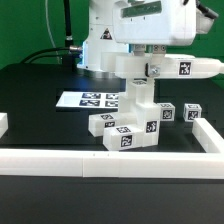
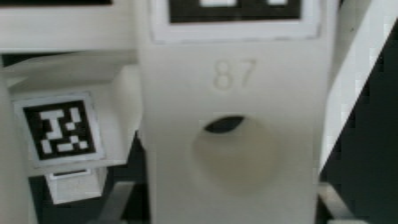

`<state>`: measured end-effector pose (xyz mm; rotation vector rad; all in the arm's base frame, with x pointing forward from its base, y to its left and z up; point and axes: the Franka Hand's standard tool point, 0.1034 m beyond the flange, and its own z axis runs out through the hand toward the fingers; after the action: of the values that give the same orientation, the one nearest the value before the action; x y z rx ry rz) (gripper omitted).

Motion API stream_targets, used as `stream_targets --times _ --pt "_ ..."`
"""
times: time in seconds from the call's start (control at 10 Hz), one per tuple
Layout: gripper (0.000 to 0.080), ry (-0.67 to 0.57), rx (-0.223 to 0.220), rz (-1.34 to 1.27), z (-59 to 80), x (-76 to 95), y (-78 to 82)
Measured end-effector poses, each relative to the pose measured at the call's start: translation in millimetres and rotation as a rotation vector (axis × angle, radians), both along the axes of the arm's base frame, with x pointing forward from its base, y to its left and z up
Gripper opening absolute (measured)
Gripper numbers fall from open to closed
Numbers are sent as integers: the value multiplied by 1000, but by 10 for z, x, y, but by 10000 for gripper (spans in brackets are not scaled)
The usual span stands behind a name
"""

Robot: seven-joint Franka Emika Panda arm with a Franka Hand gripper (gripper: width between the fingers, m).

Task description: Assemble chair

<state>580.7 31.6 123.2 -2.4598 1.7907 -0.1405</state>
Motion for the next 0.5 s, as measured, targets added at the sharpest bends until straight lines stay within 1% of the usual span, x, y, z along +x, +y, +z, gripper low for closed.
stream_targets --times 0.1,0.2,0.3,0.5 --pt "284 -4 3 6 45 24 -79" --pt "284 -12 2 -1 123 84 -195" --pt "284 -12 -1 2 121 77 -232" --pt "284 -9 -2 6 103 55 -226"
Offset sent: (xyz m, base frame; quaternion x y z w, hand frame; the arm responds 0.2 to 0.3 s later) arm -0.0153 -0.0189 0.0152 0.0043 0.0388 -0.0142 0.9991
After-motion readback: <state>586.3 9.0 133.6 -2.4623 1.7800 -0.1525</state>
